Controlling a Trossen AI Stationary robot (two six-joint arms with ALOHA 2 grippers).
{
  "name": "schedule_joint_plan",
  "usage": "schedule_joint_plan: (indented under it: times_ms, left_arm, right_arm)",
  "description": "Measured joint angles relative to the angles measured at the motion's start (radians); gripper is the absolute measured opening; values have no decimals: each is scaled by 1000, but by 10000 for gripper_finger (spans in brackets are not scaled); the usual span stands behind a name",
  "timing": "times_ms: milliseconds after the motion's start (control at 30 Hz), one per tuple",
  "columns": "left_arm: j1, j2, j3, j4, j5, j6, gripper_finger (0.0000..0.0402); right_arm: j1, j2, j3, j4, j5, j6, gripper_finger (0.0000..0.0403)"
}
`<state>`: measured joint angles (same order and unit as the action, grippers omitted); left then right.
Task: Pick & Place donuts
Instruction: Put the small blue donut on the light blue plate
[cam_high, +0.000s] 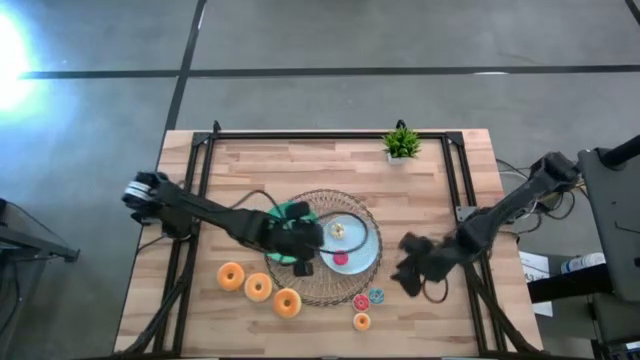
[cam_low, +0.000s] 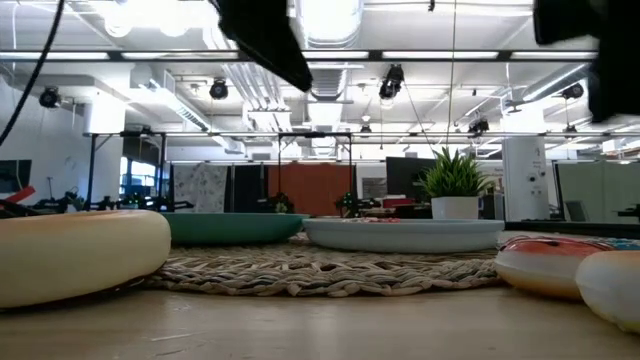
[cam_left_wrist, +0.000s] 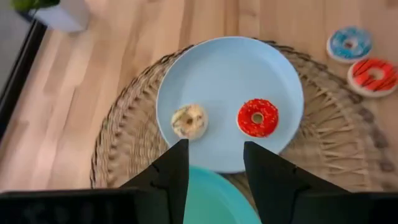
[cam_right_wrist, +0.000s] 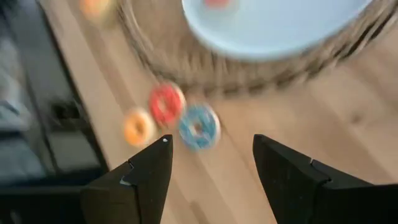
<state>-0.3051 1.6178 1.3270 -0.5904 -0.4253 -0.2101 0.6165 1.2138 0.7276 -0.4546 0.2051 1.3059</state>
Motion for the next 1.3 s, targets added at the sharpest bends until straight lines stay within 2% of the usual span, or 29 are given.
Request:
schedule_joint_plan:
  times_ms: [67,200,300,433,600,833,967,1133,1300]
  left_arm:
    - [-13,-61,-54,9,-18,-74,128]
    - [-47,-173,-190,69,-93,-192,128]
    - [-71,-239,-289,131,-135,-253,128]
    - [-94,-302,-383,170,-139,-323,128]
    - [-111,-337,-432,173,-141,-346,128]
    - [-114,-341,-451,173,-142,-338,128]
    - [-114,-342,-457,173,-162,-322,128]
    - [-114,-342,-462,171,-176,-316,128]
    - [-116,-342,-462,171,-176,-316,128]
  right_arm:
    - [18,94,17,34,-32,-33,214]
    - [48,257,108,33,11,-106,214]
    - [54,369,185,-46,12,-142,214]
    - [54,490,280,-129,35,-166,214]
    - [51,576,345,-143,57,-168,214]
    - [41,601,345,-141,48,-89,206]
    - [22,604,334,-103,19,-113,167]
    - [-10,606,290,5,-51,-132,93]
    - [-27,570,300,-30,-78,-137,20]
